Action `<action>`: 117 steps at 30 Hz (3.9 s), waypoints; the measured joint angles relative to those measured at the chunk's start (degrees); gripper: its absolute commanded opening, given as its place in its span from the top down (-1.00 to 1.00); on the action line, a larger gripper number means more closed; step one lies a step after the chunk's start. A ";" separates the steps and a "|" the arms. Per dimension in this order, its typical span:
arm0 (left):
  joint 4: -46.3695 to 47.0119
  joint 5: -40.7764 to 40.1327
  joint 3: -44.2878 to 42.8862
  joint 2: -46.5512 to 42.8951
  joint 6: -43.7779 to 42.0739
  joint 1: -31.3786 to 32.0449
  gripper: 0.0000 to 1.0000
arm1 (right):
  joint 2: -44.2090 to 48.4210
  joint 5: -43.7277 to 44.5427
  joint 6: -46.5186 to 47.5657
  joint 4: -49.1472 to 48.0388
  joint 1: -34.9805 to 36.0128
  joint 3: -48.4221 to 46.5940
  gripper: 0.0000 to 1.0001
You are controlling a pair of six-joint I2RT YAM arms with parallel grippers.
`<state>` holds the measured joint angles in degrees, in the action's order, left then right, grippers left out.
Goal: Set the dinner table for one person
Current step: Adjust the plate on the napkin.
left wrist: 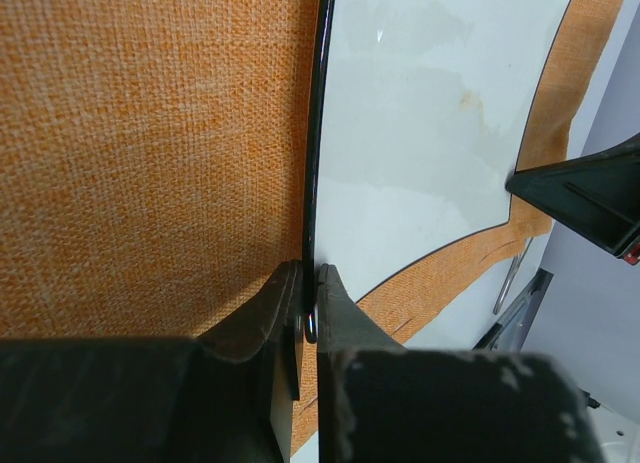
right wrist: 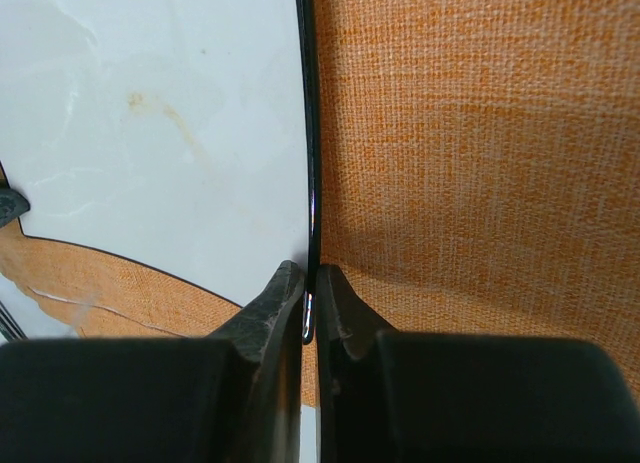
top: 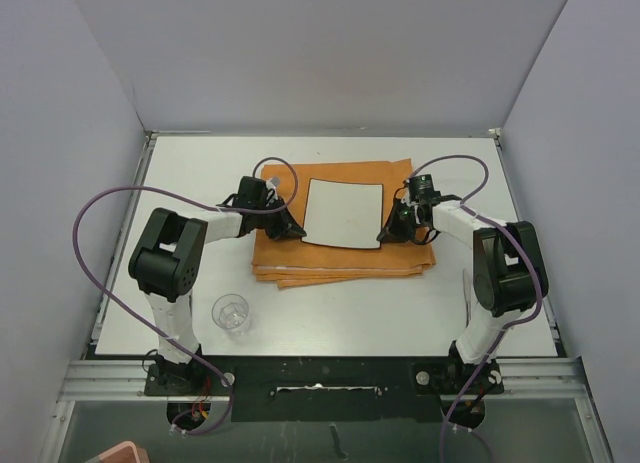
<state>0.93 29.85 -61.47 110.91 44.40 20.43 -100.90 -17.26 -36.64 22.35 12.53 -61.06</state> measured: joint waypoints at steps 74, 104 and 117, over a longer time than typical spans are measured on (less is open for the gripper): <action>-13.53 -5.22 -0.70 -5.25 -7.61 8.79 0.25 | 2.62 1.07 0.44 2.82 1.07 -3.96 0.12; -17.53 -5.75 -2.67 -5.49 -8.15 8.61 0.63 | -7.34 15.72 1.70 12.96 -4.94 -11.02 1.00; -17.92 -5.60 -3.96 -5.49 -8.00 8.39 0.64 | -7.32 16.13 1.03 12.61 -4.39 -10.78 1.00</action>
<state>-16.99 24.25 -65.43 105.43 36.40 28.82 -108.22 -1.13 -35.62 34.96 8.14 -71.83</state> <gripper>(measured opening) 0.182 0.022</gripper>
